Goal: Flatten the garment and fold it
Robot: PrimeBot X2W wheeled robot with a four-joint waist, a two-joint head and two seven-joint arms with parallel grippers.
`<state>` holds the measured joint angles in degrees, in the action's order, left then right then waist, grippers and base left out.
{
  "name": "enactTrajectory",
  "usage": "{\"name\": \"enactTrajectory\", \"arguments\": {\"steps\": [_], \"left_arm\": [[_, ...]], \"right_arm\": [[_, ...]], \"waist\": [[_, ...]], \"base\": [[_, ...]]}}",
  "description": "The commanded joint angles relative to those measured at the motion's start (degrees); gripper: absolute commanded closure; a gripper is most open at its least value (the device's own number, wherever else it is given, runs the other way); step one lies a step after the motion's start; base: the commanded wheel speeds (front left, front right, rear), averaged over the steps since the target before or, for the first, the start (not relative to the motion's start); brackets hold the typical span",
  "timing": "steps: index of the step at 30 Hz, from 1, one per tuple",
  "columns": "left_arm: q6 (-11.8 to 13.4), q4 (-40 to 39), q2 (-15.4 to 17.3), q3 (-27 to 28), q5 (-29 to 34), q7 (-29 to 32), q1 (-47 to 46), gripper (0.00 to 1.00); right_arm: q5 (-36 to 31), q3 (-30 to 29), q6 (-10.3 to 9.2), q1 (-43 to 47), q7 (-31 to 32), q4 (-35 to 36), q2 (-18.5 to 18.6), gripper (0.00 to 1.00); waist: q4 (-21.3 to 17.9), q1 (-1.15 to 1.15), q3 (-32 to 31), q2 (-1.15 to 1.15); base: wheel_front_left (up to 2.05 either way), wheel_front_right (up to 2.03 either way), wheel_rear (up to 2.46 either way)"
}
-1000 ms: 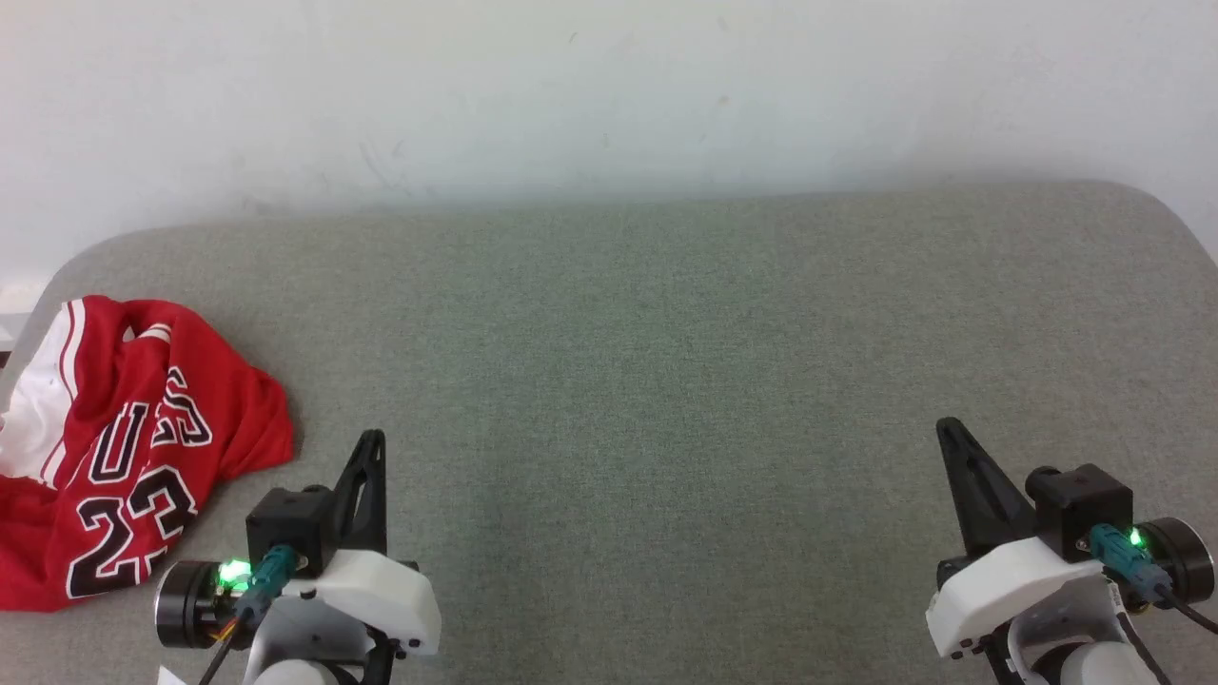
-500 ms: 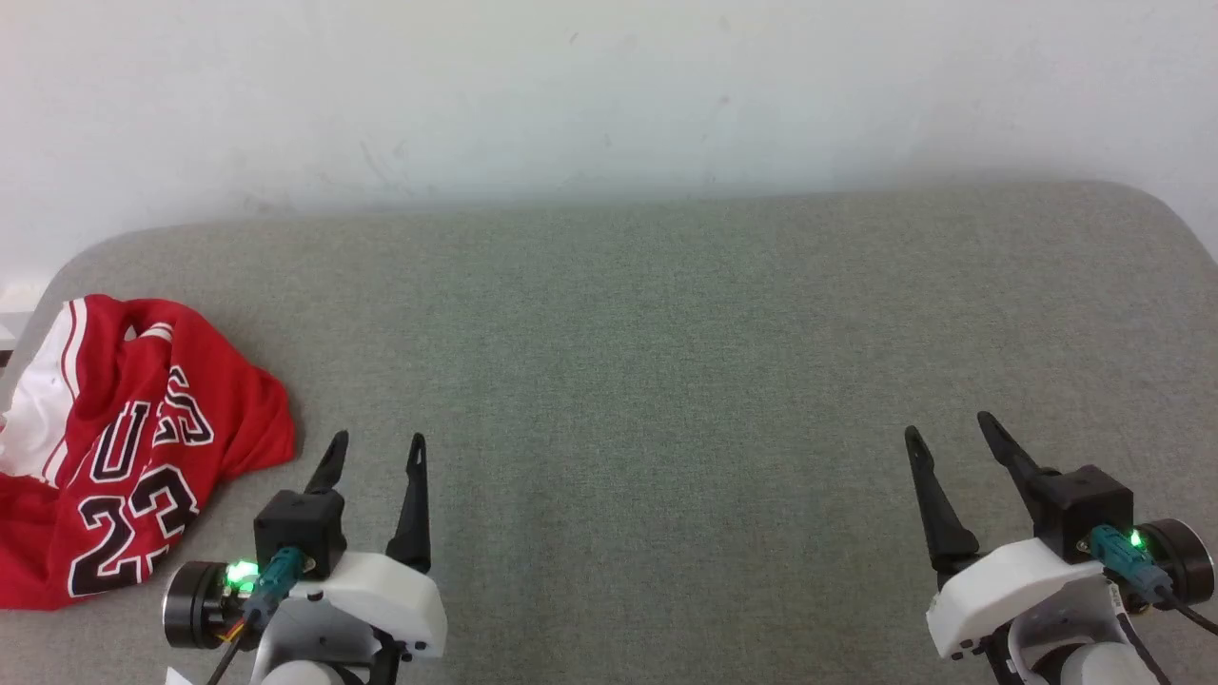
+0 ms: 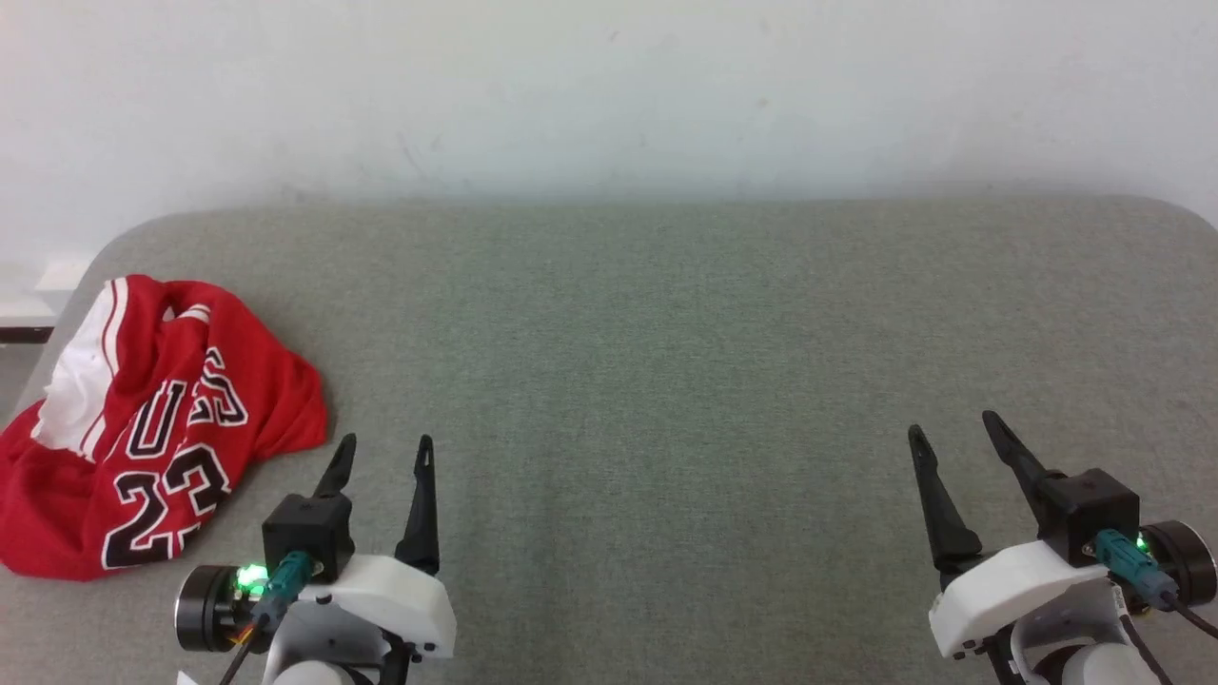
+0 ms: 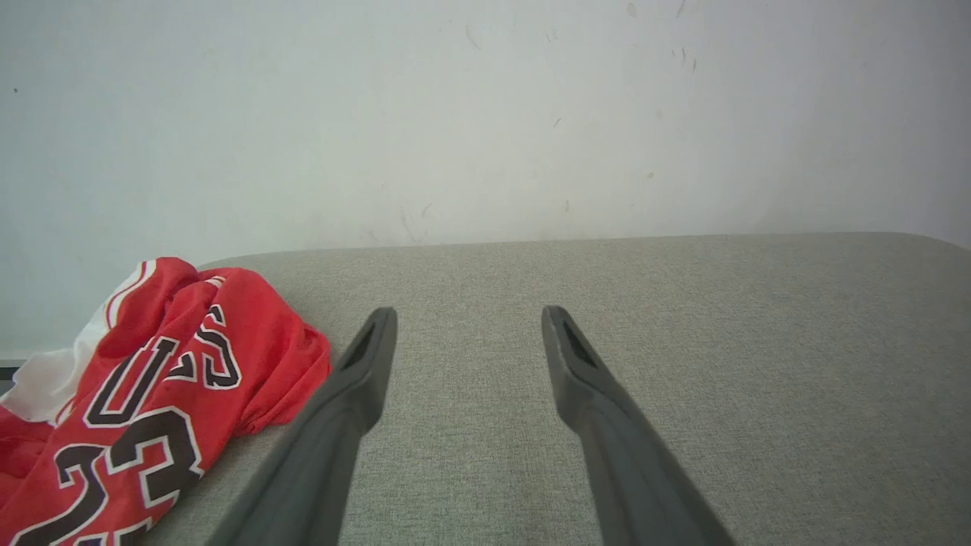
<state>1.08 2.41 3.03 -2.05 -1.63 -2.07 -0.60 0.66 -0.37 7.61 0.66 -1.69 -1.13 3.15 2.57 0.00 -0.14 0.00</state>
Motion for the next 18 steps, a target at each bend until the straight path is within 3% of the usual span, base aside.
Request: {"name": "enactTrajectory", "arguments": {"steps": [1, 18], "left_arm": [[0.4, 0.4, 0.1, -0.3, -0.4, -0.6, -1.0, 0.0], [2.1, 1.3, 0.4, -0.8, -1.4, -2.6, -1.4, 0.0]], "right_arm": [[0.5, -0.2, -0.02, -0.3, -0.5, -0.3, -0.1, 0.0], [1.5, -0.2, -0.04, -0.6, -2.4, -1.5, -0.1, 0.0]], "waist": [[0.9, 0.0, -0.1, 0.0], [8.5, 0.0, -0.4, 0.0]], "base": [[0.0, 0.0, 0.0], [0.0, 0.0, 0.0]]}}
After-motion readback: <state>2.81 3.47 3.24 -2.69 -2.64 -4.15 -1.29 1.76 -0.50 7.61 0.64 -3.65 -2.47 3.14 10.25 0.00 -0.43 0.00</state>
